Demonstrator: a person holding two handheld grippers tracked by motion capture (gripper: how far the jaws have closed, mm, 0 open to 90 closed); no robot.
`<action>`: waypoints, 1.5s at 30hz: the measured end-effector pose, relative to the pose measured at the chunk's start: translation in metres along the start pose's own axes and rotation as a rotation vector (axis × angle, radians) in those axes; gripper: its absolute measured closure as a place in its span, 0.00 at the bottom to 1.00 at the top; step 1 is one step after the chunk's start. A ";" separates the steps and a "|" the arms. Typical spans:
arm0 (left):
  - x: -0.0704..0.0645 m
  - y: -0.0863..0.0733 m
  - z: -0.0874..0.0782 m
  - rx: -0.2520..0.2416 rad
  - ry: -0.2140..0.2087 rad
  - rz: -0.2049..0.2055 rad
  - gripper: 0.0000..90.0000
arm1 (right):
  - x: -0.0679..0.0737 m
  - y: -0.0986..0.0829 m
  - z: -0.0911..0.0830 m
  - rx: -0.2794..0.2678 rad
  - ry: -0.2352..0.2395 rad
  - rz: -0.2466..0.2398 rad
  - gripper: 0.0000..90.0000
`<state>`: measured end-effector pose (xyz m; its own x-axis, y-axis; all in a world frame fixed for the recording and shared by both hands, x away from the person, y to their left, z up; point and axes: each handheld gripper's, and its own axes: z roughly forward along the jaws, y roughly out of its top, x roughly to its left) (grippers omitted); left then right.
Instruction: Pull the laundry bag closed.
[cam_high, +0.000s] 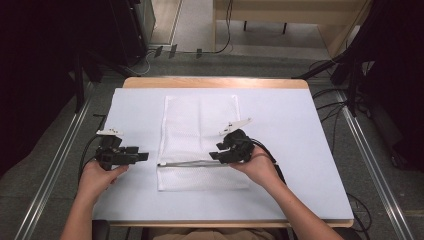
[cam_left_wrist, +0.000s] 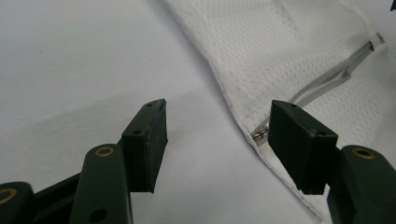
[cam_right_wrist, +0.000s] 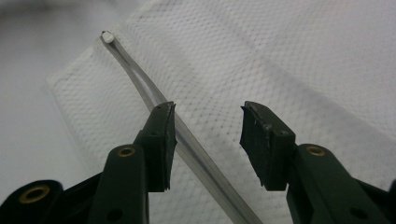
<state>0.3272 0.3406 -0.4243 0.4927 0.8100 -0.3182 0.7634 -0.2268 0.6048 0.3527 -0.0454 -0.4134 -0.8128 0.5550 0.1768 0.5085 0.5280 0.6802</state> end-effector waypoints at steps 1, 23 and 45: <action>0.000 0.000 0.000 -0.002 -0.001 -0.001 0.43 | 0.001 0.002 0.001 0.003 0.001 0.001 0.63; 0.002 0.000 0.002 -0.007 -0.009 0.002 0.43 | 0.033 0.021 0.042 0.011 0.084 -0.031 0.77; 0.002 0.000 0.000 -0.005 -0.001 0.007 0.43 | 0.055 0.038 0.079 0.030 0.114 -0.078 0.83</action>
<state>0.3284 0.3418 -0.4249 0.4990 0.8075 -0.3147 0.7576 -0.2301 0.6108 0.3493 0.0559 -0.4339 -0.8765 0.4357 0.2048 0.4491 0.5866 0.6740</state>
